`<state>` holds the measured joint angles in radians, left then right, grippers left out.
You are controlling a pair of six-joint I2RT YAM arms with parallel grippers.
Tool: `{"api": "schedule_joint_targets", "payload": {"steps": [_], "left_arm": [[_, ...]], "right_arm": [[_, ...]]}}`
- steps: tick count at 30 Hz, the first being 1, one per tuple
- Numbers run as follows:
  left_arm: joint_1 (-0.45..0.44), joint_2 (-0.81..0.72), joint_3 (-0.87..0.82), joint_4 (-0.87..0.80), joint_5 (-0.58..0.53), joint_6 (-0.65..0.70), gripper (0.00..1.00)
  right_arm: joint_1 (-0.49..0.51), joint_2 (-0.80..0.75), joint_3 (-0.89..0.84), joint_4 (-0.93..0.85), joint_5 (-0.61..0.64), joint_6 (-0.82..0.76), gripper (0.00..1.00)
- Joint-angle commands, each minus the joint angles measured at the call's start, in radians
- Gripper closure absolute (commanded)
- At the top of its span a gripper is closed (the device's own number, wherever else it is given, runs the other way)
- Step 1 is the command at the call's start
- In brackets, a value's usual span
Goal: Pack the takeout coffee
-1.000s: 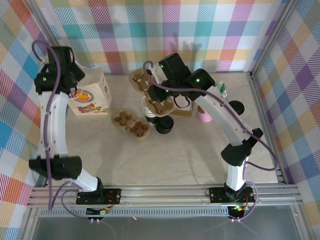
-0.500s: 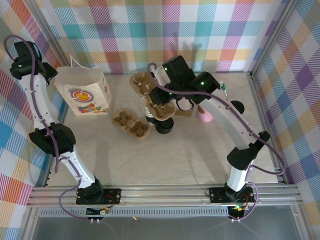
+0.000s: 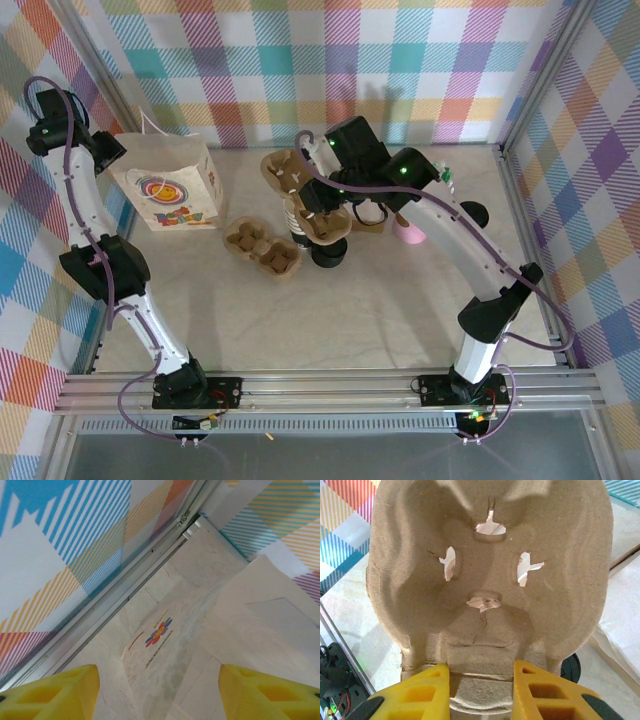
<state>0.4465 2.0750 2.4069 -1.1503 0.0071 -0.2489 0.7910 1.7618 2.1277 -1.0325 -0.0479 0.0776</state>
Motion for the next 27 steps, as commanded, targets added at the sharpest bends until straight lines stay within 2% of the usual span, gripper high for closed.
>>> {"api": "schedule_joint_targets", "payload": {"steps": [1, 5, 7, 12, 17, 23, 27], "left_arm": [[-0.005, 0.022, 0.031, -0.018, 0.023, 0.031, 0.38], [-0.004, 0.037, 0.031, -0.023, 0.017, 0.046, 0.48], [-0.005, 0.039, 0.029, -0.028, 0.018, 0.052, 0.56], [-0.005, 0.022, 0.029, -0.036, 0.007, 0.065, 0.87], [-0.005, -0.029, 0.024, -0.055, -0.019, 0.052, 1.00], [-0.005, -0.160, -0.041, -0.058, 0.023, -0.046, 1.00], [-0.004, -0.299, -0.152, -0.036, 0.041, -0.105, 1.00]], "right_arm": [[-0.005, -0.014, 0.007, 0.023, -0.030, -0.002, 0.73], [-0.007, -0.008, 0.019, 0.016, -0.040, -0.003, 0.73], [-0.009, -0.004, 0.025, 0.011, -0.040, -0.005, 0.73], [-0.010, 0.000, 0.041, -0.001, -0.041, -0.006, 0.73], [-0.010, -0.002, 0.063, -0.018, -0.032, -0.009, 0.73], [-0.011, -0.017, 0.067, -0.034, -0.008, -0.022, 0.73], [-0.012, -0.042, 0.052, -0.022, 0.008, -0.034, 0.73]]}}
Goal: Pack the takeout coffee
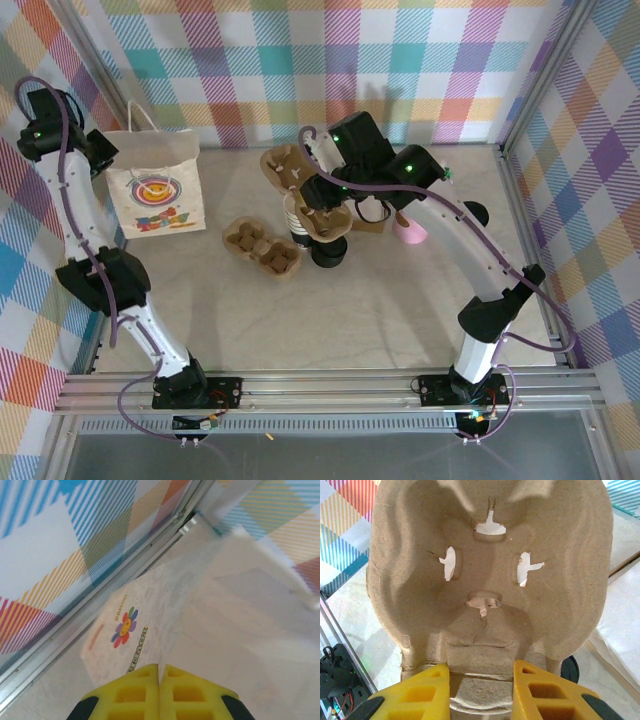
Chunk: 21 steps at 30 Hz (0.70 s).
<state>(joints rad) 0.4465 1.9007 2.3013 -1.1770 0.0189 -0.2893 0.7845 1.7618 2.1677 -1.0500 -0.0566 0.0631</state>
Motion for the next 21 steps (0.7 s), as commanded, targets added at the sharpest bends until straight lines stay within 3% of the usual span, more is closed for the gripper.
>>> {"api": "schedule_joint_targets", "payload": {"steps": [1, 8, 16, 21], "left_arm": [[-0.005, -0.160, -0.077, 0.000, 0.026, -0.078, 1.00], [-0.004, -0.397, -0.260, 0.056, 0.087, -0.175, 1.00], [-0.017, -0.660, -0.524, 0.124, 0.307, -0.354, 1.00], [-0.148, -0.828, -0.712, 0.160, 0.363, -0.496, 1.00]], "right_arm": [[-0.005, -0.046, 0.013, -0.008, 0.022, -0.023, 0.73], [-0.007, -0.101, 0.008, -0.029, 0.073, -0.024, 0.73], [-0.008, -0.188, -0.009, -0.066, 0.146, -0.018, 0.73], [-0.007, -0.248, -0.024, -0.089, 0.174, -0.039, 0.72]]}}
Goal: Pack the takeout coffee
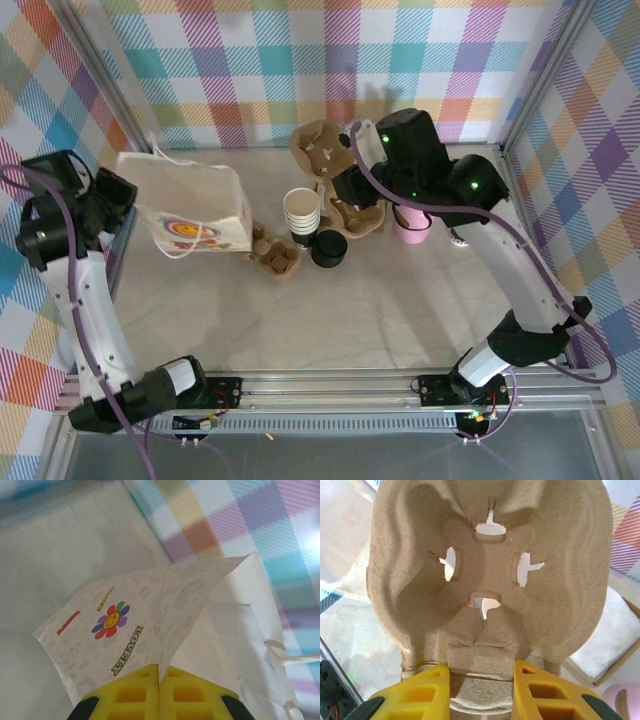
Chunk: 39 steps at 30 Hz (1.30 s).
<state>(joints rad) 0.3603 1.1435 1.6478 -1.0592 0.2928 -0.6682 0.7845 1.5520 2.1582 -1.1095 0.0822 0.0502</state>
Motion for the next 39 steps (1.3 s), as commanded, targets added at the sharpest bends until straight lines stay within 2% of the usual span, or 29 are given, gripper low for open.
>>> {"api": "schedule_joint_targets", "payload": {"steps": [1, 6, 9, 15, 19, 23, 27, 39], "left_arm": [[-0.101, -0.092, -0.074, 0.029, 0.080, -0.134, 1.00], [-0.257, -0.219, -0.164, -0.001, 0.050, -0.256, 1.00], [-0.328, -0.244, -0.163, -0.059, 0.043, -0.276, 1.00], [-0.408, -0.238, -0.169, -0.199, 0.056, -0.266, 1.00], [-0.430, -0.260, -0.215, -0.261, 0.035, -0.265, 1.00], [-0.436, -0.332, -0.334, -0.212, 0.031, -0.340, 1.00], [-0.444, -0.394, -0.433, -0.163, 0.009, -0.409, 1.00], [-0.486, -0.441, -0.508, -0.118, -0.062, -0.502, 1.00]], "right_arm": [[-0.007, -0.050, -0.017, -0.034, 0.036, -0.030, 0.72], [-0.007, -0.132, -0.063, -0.021, 0.057, -0.055, 0.72], [-0.007, -0.177, -0.093, 0.003, 0.055, -0.078, 0.72], [-0.007, -0.213, -0.099, 0.019, 0.015, -0.097, 0.72], [-0.007, -0.253, -0.161, 0.051, -0.011, -0.049, 0.71], [-0.007, -0.281, -0.235, 0.078, -0.045, -0.024, 0.71], [-0.007, -0.271, -0.238, 0.063, -0.080, -0.034, 0.71], [-0.007, -0.236, -0.223, 0.069, -0.094, -0.044, 0.71]]}}
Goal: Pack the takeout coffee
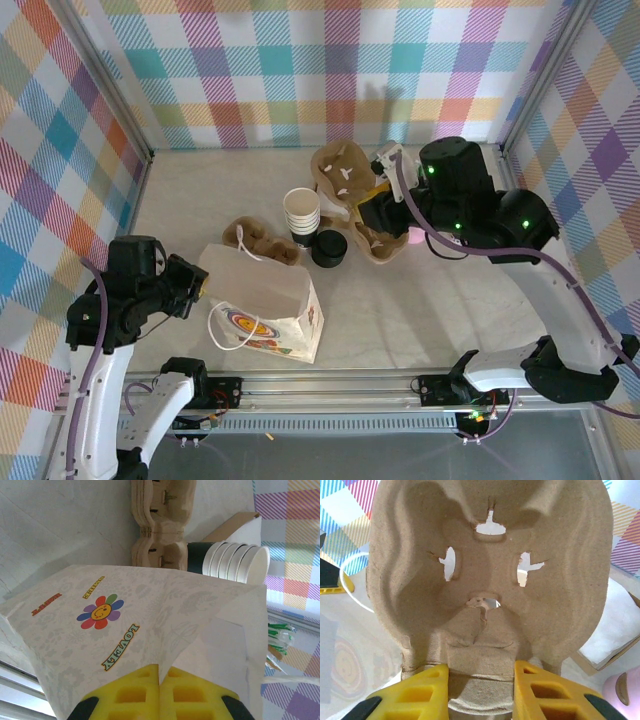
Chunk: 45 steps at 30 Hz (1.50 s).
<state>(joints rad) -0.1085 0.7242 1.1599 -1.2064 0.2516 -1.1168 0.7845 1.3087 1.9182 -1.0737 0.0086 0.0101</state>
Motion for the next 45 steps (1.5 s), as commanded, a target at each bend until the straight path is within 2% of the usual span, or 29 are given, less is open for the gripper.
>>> {"api": "schedule_joint_targets", "payload": {"steps": [1, 11, 21, 22, 24, 26, 29, 33, 35, 39, 41, 45], "left_arm": [[-0.024, -0.028, -0.031, 0.037, -0.025, -0.065, 1.00], [-0.106, -0.009, -0.060, 0.137, -0.133, -0.098, 1.00], [-0.303, 0.094, -0.056, 0.219, -0.253, -0.157, 0.99], [-0.311, 0.094, -0.053, 0.215, -0.258, -0.156, 0.93], [-0.311, 0.093, -0.034, 0.178, -0.267, -0.144, 0.70], [-0.312, 0.093, 0.013, 0.117, -0.295, -0.104, 0.54], [-0.312, 0.117, 0.134, -0.005, -0.353, -0.002, 0.37], [-0.312, 0.195, 0.330, -0.112, -0.385, 0.226, 0.37], [-0.310, 0.251, 0.434, -0.126, -0.377, 0.400, 0.41], [-0.311, 0.425, 0.658, -0.150, -0.259, 0.772, 0.47], [-0.313, 0.509, 0.734, -0.180, -0.191, 0.914, 0.48], [-0.354, 0.605, 0.769, -0.172, -0.061, 1.221, 0.48]], "right_arm": [[-0.007, 0.010, 0.020, 0.034, -0.019, -0.007, 0.71], [-0.007, 0.040, 0.039, 0.040, -0.024, -0.029, 0.70], [-0.007, 0.047, 0.048, 0.047, -0.018, -0.030, 0.70], [-0.007, 0.047, 0.049, 0.047, -0.016, -0.030, 0.70], [-0.007, 0.046, 0.049, 0.047, -0.009, -0.033, 0.70], [-0.007, 0.044, 0.051, 0.046, -0.010, -0.039, 0.70], [-0.007, 0.047, 0.055, 0.035, -0.029, -0.057, 0.70], [-0.007, 0.047, 0.054, 0.019, -0.063, -0.067, 0.70], [-0.007, 0.043, 0.048, 0.013, -0.087, -0.068, 0.70], [-0.007, 0.006, 0.000, 0.018, -0.113, -0.058, 0.70], [-0.006, -0.017, -0.025, 0.020, -0.111, -0.051, 0.70], [-0.007, -0.059, -0.053, -0.003, -0.093, -0.051, 0.69]]}}
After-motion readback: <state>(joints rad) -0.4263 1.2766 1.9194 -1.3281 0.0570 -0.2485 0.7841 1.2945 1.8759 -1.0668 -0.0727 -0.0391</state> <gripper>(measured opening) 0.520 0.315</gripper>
